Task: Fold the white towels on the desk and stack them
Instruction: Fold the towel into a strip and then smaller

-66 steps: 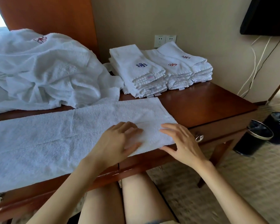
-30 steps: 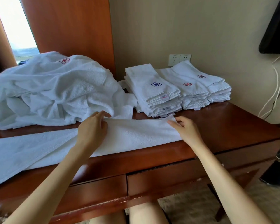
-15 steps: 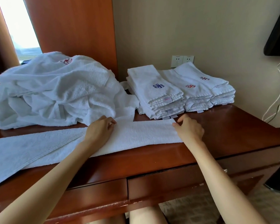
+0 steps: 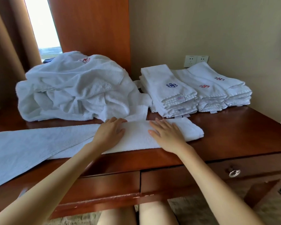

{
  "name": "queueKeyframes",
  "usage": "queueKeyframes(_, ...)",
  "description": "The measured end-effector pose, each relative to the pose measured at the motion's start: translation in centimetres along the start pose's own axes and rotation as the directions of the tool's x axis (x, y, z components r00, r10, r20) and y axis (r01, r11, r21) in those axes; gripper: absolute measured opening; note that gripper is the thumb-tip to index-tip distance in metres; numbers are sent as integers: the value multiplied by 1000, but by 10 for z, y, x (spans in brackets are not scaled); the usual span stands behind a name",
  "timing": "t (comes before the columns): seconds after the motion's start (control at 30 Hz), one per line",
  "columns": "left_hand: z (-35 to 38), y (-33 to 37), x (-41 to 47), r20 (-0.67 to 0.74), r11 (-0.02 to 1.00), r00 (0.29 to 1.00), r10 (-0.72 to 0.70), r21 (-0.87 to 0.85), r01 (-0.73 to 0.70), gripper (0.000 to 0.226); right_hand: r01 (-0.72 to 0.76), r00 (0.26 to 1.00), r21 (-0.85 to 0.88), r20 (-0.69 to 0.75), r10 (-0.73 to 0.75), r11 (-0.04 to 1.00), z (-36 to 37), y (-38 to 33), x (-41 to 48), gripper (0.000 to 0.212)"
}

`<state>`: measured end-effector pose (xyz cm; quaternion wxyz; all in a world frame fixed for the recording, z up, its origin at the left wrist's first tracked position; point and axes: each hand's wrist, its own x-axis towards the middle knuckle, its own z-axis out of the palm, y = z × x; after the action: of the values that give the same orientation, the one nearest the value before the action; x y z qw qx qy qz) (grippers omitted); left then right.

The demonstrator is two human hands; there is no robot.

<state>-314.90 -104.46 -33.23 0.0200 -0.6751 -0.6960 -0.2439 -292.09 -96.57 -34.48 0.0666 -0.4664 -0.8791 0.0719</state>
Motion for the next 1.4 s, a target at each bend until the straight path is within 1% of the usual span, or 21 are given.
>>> queueKeyframes(0.1, -23, -23, -30, -42, 997, 999, -14, 72, 17, 45, -13, 999, -9, 46, 13, 1000, -11, 26, -2, 56)
queueKeyframes(0.2, -53, -57, -72, -89, 988, 991, -96, 110, 106, 44, -59, 994, -23, 85, 61, 998, -24, 54, -7, 56)
queueKeyframes(0.3, -80, -82, -108, -108, 973, 977, -184, 123, 196, 44, -114, 985, -39, 122, 118, 993, -30, 55, -6, 56)
queueKeyframes(0.33, -87, -87, -117, -88, 965, 975, -204, 149, 216, 46, -143, 984, -71, 98, 150, 987, -29, 47, -6, 55)
queueKeyframes(0.4, -102, -97, -132, -27, 950, 970, -240, 198, 241, 55, -138, 990, -119, -59, 131, 983, -25, 20, -7, 53)
queueKeyframes(0.43, -110, -101, -137, 7, 943, 966, -259, 218, 251, 59, -64, 987, -82, -151, 51, 995, -21, -1, -8, 53)
queueKeyframes(0.47, -117, -103, -142, 41, 936, 961, -275, 239, 258, 65, 54, 975, -7, -217, -55, 999, -17, -26, -10, 52)
queueKeyframes(0.53, -129, -106, -150, 114, 926, 945, -306, 267, 267, 76, 311, 924, 97, -263, -277, 946, -9, -82, -14, 51)
queueKeyframes(0.57, -134, -106, -154, 141, 920, 935, -326, 274, 279, 81, 406, 887, 75, -272, -373, 911, -4, -108, -14, 49)
queueKeyframes(0.63, -142, -107, -162, 154, 904, 922, -355, 308, 297, 85, 508, 827, 16, -288, -483, 861, 6, -152, -13, 47)
queueKeyframes(0.7, -150, -111, -173, 115, 884, 921, -372, 348, 313, 79, 549, 800, 31, -312, -513, 836, 14, -177, -10, 48)
queueKeyframes(0.8, -170, -122, -188, -35, 861, 915, -403, 323, 392, 55, 538, 809, 95, -338, -481, 837, 18, -183, -1, 50)
queueKeyframes(0.87, -182, -132, -193, -191, 881, 904, -381, 220, 418, 34, 519, 824, 169, -359, -438, 838, 15, -179, 7, 42)
queueKeyframes(0.93, -188, -144, -191, -324, 909, 871, -370, 70, 412, 11, 502, 841, 282, -378, -386, 818, 10, -175, 20, 30)
queueKeyframes(0.97, -188, -149, -186, -355, 908, 848, -394, -8, 419, 8, 483, 853, 328, -385, -352, 812, 8, -173, 28, 26)
queueKeyframes(1.0, -186, -155, -178, -359, 894, 823, -439, -85, 440, 11, 458, 867, 357, -380, -321, 814, 6, -171, 37, 22)
queueKeyframes(1.1, -171, -172, -154, -294, 770, 713, -637, -287, 569, 20, 367, 919, 352, -279, -278, 861, 8, -167, 57, 12)
queueKeyframes(1.17, -156, -182, -143, -223, 705, 669, -709, -237, 668, 20, 320, 942, 349, -218, -256, 881, 13, -165, 65, 3)
queueKeyframes(1.23, -144, -187, -139, -184, 675, 652, -736, -123, 727, 20, 301, 947, 349, -222, -234, 888, 18, -165, 69, 6)
queueKeyframes(1.33, -139, -186, -138, -280, 714, 686, -671, 2, 700, 19, 325, 933, 339, -267, -241, 883, 21, -166, 74, 12)
queueKeyframes(1.4, -138, -185, -142, -378, 750, 695, -612, 3, 662, 16, 375, 900, 335, -357, -252, 865, 21, -168, 75, 13)
